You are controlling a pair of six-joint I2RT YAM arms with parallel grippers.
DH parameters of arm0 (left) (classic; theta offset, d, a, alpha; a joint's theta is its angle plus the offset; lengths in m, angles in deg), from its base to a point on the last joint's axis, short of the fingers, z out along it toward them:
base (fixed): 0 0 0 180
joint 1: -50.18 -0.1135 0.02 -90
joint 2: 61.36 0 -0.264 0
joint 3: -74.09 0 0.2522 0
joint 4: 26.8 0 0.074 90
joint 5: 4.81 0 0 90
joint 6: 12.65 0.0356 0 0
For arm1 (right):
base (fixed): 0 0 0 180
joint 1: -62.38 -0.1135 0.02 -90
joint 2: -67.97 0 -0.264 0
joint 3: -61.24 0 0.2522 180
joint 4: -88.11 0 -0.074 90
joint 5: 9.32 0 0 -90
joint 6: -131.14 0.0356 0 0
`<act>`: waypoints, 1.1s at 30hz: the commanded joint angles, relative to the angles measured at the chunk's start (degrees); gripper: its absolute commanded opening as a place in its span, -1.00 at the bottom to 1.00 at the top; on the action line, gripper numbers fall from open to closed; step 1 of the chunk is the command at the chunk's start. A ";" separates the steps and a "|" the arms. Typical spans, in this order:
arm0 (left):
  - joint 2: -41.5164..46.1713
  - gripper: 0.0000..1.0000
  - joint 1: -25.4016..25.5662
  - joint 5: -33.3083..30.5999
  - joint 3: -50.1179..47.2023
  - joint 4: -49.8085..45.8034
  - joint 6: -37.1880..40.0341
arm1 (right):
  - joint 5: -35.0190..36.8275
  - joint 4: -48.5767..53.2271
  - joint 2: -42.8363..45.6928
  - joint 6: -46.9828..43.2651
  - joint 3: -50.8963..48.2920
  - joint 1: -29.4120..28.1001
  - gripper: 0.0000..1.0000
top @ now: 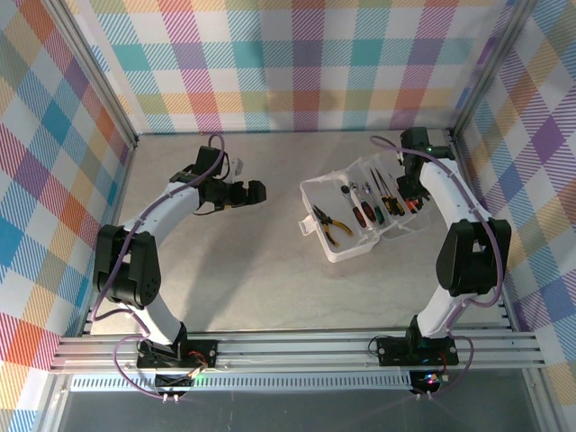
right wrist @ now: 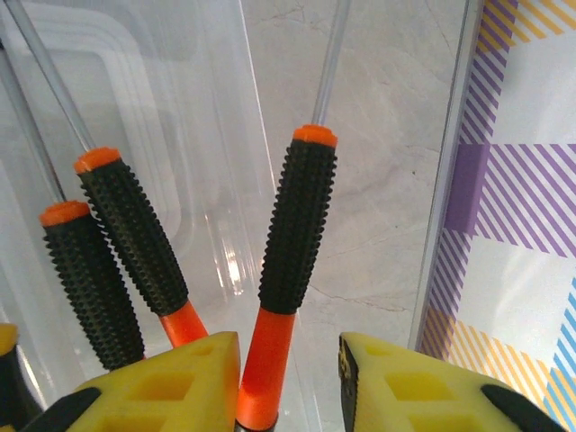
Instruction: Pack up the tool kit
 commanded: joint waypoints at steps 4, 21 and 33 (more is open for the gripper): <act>-1.00 0.99 0.22 1.45 0.77 0.56 0.37 | -6.85 -0.23 6.79 2.81 1.03 -0.20 -0.20; -1.21 0.99 0.24 0.31 -0.04 -0.02 1.37 | -12.69 -3.60 7.32 15.69 0.31 7.98 0.22; -4.69 0.99 0.22 3.51 -1.87 3.13 0.04 | -25.75 -7.21 2.72 23.33 -7.12 26.01 0.74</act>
